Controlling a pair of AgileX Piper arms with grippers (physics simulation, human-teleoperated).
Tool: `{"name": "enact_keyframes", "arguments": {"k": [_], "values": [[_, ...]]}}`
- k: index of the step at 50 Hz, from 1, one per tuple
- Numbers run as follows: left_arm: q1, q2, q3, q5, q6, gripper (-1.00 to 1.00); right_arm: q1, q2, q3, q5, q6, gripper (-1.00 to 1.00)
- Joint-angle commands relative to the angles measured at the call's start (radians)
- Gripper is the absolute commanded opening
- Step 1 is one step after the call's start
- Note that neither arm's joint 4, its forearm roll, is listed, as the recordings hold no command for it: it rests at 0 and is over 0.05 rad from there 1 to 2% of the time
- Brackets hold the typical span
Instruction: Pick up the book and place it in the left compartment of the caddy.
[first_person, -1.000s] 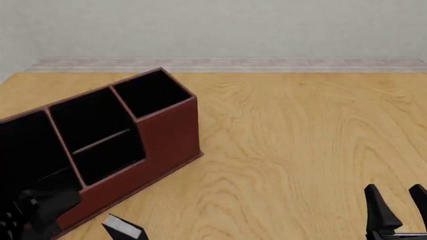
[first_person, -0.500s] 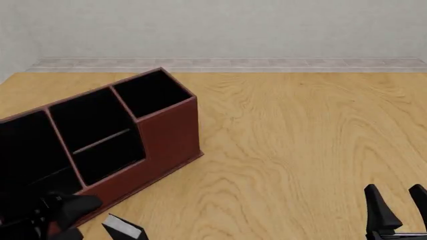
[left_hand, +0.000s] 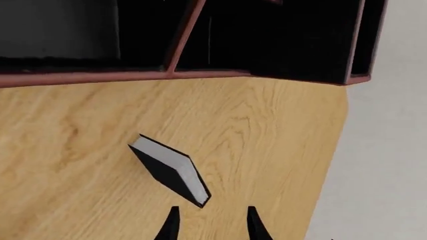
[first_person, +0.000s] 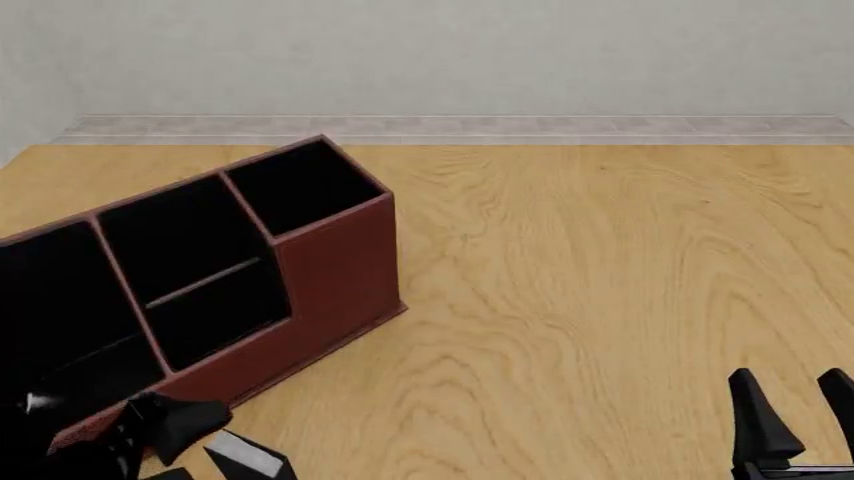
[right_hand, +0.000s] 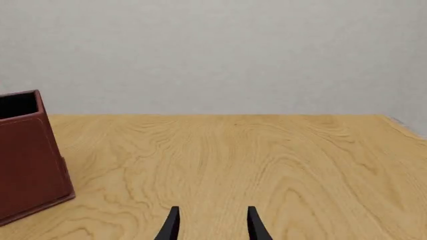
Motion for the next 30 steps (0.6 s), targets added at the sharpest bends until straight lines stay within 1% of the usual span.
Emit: {"name": "enact_keyframes", "arguments": {"k": [1, 10, 13, 20, 23, 30], "values": [[-0.017, 0.039, 0.044, -0.066, -0.027, 1.0, 0.0, 0.0, 0.002, -0.002, 0.001, 1.0], [-0.017, 0.087, 0.089, -0.157, -0.039, 1.0, 0.0, 0.0, 0.002, -0.002, 0.001, 1.0], [-0.019, 0.098, 0.084, -0.164, -0.041, 1.0, 0.0, 0.0, 0.002, -0.002, 0.001, 1.0], [-0.026, 0.132, 0.107, -0.214, -0.052, 1.0, 0.0, 0.0, 0.002, -0.002, 0.001, 1.0], [-0.028, 0.142, 0.1, -0.222, -0.054, 1.0, 0.0, 0.0, 0.002, -0.002, 0.001, 1.0], [-0.033, 0.168, 0.13, -0.267, -0.067, 1.0, 0.0, 0.0, 0.002, -0.002, 0.001, 1.0]]}}
